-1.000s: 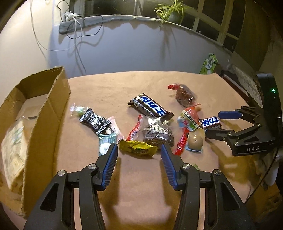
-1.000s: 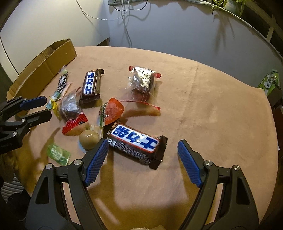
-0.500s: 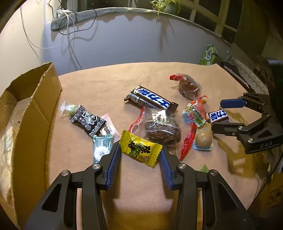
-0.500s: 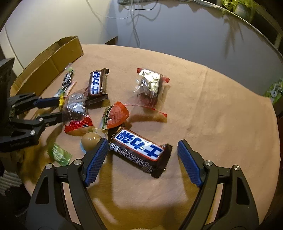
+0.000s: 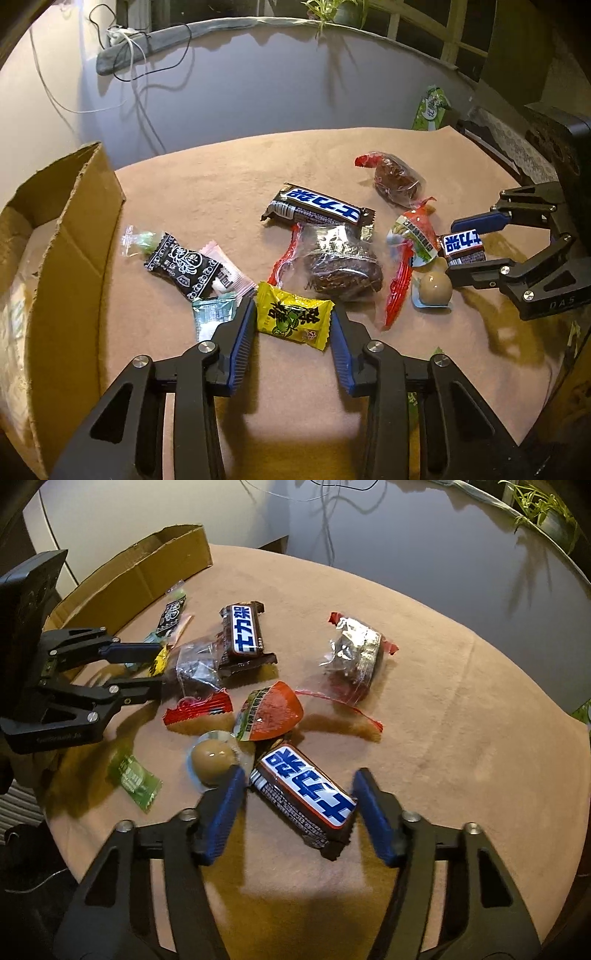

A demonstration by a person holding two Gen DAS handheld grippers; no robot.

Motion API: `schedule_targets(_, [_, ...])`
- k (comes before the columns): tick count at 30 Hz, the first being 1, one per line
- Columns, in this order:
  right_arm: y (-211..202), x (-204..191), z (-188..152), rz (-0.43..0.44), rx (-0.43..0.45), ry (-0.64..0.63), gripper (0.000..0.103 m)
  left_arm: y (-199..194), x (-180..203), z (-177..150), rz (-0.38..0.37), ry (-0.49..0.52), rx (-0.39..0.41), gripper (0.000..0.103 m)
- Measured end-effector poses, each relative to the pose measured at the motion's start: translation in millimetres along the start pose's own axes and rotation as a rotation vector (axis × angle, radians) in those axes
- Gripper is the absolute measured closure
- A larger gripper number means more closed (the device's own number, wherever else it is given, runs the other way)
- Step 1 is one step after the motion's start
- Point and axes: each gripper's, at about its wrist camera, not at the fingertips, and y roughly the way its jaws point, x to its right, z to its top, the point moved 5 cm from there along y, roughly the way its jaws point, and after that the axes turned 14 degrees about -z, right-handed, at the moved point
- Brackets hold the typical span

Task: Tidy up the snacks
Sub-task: 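Grasp the yellow candy packet with the left gripper while the right grasps the chocolate bar, then carry both snacks over the box and open both grippers to drop them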

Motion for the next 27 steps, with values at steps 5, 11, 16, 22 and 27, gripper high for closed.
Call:
schedule_targets(5, [-4, 2, -5, 0.008, 0.002, 0.008, 0.051, -1, 1, -1, 0.003, 0.006, 0.002, 0.07])
schedule_targets(11, [-10, 5, -10, 0.01, 0.011, 0.035, 0.053, -3, 0, -2, -0.003, 0.007, 0.003, 0.073])
schedule_targets(16, [-16, 9, -14, 0.008, 0.021, 0.063, 0.054, -7, 2, -3, -0.003, 0.004, 0.016, 0.074])
schedule_targets(22, [-30, 16, -14, 0.018, 0.053, 0.1, 0.055, -20, 8, -3, -0.021, -0.008, 0.041, 0.074])
schedule_targets(27, [-41, 19, -14, 0.012, 0.076, 0.123, 0.055, -34, 12, -1, -0.031, -0.01, 0.072, 0.074])
